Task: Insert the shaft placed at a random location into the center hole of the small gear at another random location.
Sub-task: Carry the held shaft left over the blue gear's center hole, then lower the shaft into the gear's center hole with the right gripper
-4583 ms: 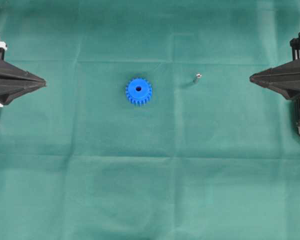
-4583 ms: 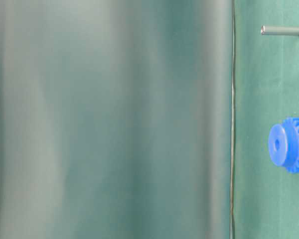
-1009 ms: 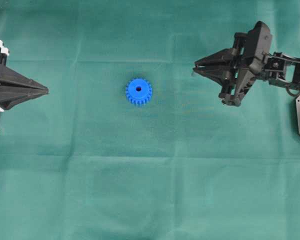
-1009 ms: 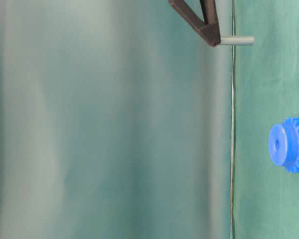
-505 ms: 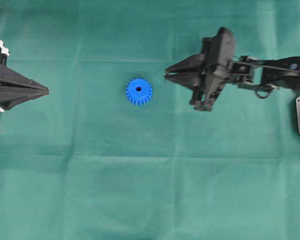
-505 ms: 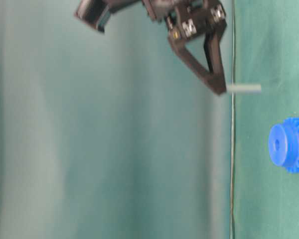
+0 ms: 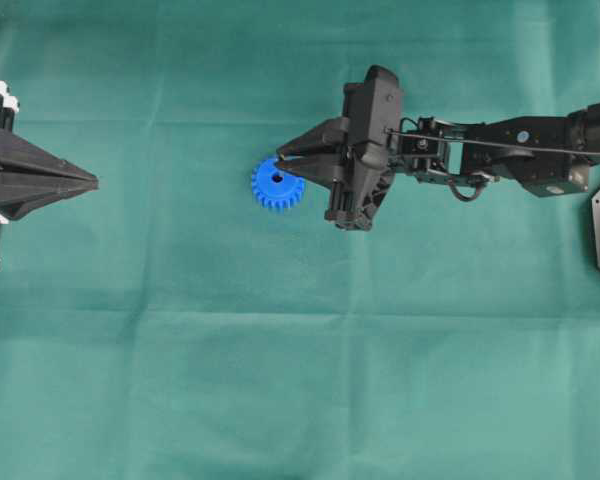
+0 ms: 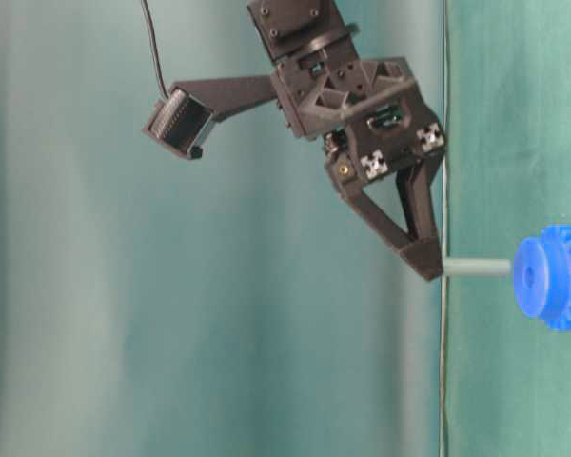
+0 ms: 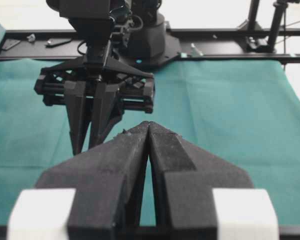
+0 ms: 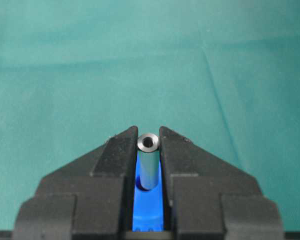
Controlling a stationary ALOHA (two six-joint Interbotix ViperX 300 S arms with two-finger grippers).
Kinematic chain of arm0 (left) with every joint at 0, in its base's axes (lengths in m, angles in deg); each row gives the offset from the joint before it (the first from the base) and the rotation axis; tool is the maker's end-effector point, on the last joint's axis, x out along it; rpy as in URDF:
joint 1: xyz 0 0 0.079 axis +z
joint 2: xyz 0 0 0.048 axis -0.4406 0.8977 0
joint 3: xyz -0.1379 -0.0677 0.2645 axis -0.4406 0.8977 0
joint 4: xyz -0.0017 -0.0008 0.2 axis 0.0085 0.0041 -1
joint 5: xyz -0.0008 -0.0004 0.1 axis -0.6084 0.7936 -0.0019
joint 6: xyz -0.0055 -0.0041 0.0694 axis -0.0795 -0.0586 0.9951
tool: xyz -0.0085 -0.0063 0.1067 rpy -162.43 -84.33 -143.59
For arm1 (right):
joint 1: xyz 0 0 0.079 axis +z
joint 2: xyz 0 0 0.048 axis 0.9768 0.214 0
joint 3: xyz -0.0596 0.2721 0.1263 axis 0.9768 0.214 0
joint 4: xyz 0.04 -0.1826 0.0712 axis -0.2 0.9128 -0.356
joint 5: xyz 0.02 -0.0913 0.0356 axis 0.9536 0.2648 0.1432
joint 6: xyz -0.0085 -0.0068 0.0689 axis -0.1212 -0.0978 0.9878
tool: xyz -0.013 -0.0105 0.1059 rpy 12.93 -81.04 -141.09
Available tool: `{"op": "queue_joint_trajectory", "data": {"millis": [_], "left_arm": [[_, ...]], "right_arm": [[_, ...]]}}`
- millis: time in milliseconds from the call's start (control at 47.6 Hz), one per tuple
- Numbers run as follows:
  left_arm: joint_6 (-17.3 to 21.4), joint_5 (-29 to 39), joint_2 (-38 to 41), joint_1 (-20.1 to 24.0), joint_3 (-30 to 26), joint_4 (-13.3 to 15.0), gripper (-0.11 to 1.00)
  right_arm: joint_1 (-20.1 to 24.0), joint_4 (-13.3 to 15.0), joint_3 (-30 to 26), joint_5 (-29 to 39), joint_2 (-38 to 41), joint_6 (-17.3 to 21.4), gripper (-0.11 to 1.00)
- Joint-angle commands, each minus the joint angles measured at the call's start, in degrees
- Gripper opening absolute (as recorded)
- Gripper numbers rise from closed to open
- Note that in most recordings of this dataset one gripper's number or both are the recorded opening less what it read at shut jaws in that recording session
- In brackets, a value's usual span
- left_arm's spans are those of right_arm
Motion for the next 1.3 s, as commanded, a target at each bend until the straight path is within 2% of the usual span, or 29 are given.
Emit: {"op": "queue_joint_trajectory", "data": {"millis": [0, 1282], "left_arm": [[0.2, -0.4, 0.4, 0.1, -1.0, -0.2, 0.0], [0.3, -0.4, 0.4, 0.2, -1.0, -0.2, 0.0]], "right_arm": [[0.2, 0.2, -1.9, 0.2, -0.4, -0.9, 0.13], [0.3, 0.0, -3.0, -1.1, 4.9, -0.9, 0.13]]}}
